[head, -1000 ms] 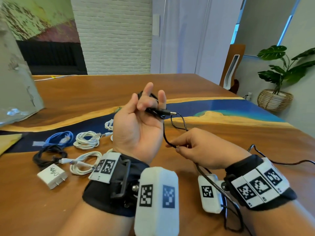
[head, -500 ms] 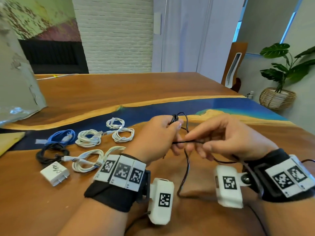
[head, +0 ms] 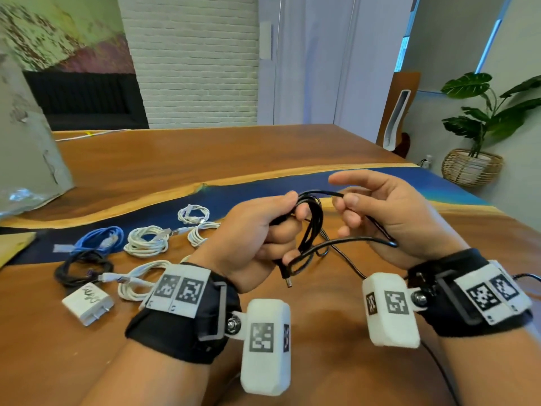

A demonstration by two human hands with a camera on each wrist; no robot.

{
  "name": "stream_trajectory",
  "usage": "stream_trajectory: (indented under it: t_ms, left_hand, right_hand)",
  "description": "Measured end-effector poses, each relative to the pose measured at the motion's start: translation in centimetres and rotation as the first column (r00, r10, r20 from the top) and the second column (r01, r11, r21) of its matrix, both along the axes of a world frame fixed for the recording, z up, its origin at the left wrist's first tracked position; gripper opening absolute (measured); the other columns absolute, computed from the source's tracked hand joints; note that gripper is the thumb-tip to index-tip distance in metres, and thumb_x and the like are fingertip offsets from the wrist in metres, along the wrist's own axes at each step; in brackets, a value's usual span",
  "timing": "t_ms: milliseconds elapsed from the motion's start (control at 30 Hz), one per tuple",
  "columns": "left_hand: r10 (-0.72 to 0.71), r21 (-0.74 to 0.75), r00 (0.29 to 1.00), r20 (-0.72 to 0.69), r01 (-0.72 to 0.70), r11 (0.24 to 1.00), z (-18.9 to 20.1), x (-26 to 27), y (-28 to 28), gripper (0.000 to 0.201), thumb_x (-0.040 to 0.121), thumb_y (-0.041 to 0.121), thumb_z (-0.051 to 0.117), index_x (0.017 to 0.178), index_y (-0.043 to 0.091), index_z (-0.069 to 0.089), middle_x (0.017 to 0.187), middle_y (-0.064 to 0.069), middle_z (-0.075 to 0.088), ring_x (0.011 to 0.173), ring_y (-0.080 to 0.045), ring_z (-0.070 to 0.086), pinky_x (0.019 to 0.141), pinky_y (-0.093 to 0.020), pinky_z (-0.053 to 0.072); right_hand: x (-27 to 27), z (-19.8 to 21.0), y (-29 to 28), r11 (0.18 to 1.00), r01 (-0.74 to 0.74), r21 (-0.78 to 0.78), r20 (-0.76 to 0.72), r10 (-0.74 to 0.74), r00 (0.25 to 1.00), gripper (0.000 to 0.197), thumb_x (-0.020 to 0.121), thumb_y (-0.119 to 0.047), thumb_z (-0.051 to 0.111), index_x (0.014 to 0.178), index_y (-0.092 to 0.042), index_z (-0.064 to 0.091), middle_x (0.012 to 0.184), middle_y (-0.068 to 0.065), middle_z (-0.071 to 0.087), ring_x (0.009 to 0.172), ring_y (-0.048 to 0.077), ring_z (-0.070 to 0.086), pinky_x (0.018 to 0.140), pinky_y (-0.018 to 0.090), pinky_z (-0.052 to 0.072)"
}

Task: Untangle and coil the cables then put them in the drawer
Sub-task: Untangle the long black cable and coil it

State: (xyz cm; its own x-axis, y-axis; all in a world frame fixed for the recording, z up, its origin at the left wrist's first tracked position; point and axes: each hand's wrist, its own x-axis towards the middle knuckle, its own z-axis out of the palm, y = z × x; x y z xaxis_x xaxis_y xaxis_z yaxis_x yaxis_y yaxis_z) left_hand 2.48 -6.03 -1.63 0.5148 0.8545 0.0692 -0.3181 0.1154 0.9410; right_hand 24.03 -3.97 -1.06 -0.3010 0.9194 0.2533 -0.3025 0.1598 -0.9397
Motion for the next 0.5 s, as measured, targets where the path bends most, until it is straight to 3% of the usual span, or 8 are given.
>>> stream_trajectory:
  t_ms: [100,167,233,300,367,400,500]
  left_hand:
    - [0.059,-0.089,0.992,0.115,-0.049,0.995,0.18,-0.12,0.31,0.038,0.107,0.035,0.038,0.081,0.015,0.056,0.053,0.010,0.015,0.038,-0.008,0.011,0.048,-0.026,0.028]
    - [0.092,-0.164,0.964,0.249,-0.052,0.985,0.45,-0.47,0.48,0.041,0.106,0.041,0.039,0.078,0.015,0.055,0.054,0.009,0.011,0.040,-0.011,0.006,0.044,-0.023,0.028]
    - [0.098,-0.192,0.926,0.365,-0.029,0.981,0.57,-0.61,0.55,0.042,0.106,0.042,0.037,0.080,0.014,0.054,0.055,0.009,0.010,0.041,-0.011,0.006,0.043,-0.022,0.029]
    - [0.113,-0.204,0.894,0.433,-0.025,0.979,0.51,-0.50,0.65,0.038,0.107,0.037,0.035,0.082,0.014,0.053,0.056,0.010,0.011,0.041,-0.011,0.006,0.044,-0.021,0.030]
    - [0.112,-0.201,0.873,0.475,-0.016,0.979,0.32,-0.38,0.77,0.036,0.108,0.033,0.034,0.084,0.014,0.053,0.055,0.009,0.013,0.041,-0.011,0.008,0.046,-0.021,0.033]
    - [0.101,-0.192,0.862,0.497,-0.004,0.981,0.21,-0.36,0.83,0.035,0.108,0.033,0.034,0.085,0.014,0.053,0.054,0.009,0.014,0.041,-0.010,0.010,0.047,-0.021,0.034]
    - [0.059,-0.148,0.814,0.578,0.034,0.988,0.02,-0.43,0.88,0.035,0.110,0.032,0.031,0.090,0.014,0.052,0.053,0.007,0.023,0.042,-0.010,0.016,0.055,-0.023,0.041]
  right_hand:
    - [-0.68,0.12,-0.02,0.991,-0.019,-0.133,-0.152,-0.002,0.988,0.028,0.087,-0.001,0.054,0.109,-0.009,0.068,0.083,0.009,0.065,0.051,0.007,0.053,0.051,0.023,0.056]
    - [-0.48,0.33,0.06,0.981,-0.052,-0.187,-0.227,0.009,0.974,0.021,0.090,-0.002,0.050,0.103,-0.012,0.063,0.086,0.007,0.064,0.043,0.003,0.041,0.038,0.014,0.043]
    - [-0.31,0.42,0.22,0.976,-0.076,-0.203,-0.260,0.021,0.965,0.017,0.093,-0.003,0.048,0.100,-0.013,0.059,0.087,0.007,0.061,0.040,0.003,0.034,0.033,0.012,0.034]
    - [-0.42,0.29,0.41,0.974,-0.073,-0.213,-0.296,0.007,0.955,0.017,0.095,-0.002,0.046,0.098,-0.012,0.060,0.087,0.008,0.060,0.041,0.003,0.034,0.040,0.014,0.043]
    - [-0.45,0.17,0.47,0.976,-0.055,-0.211,-0.322,-0.016,0.947,0.019,0.096,-0.001,0.046,0.097,-0.013,0.061,0.087,0.009,0.062,0.042,0.004,0.035,0.055,0.021,0.056]
    - [-0.43,0.16,0.49,0.977,-0.046,-0.209,-0.310,-0.021,0.951,0.018,0.094,-0.003,0.047,0.098,-0.014,0.061,0.088,0.009,0.063,0.043,0.004,0.035,0.056,0.022,0.057]
    - [-0.65,0.11,0.49,0.972,-0.035,-0.234,-0.270,-0.031,0.962,0.015,0.090,-0.006,0.051,0.099,-0.015,0.059,0.090,0.009,0.063,0.043,0.003,0.037,0.043,0.016,0.050]
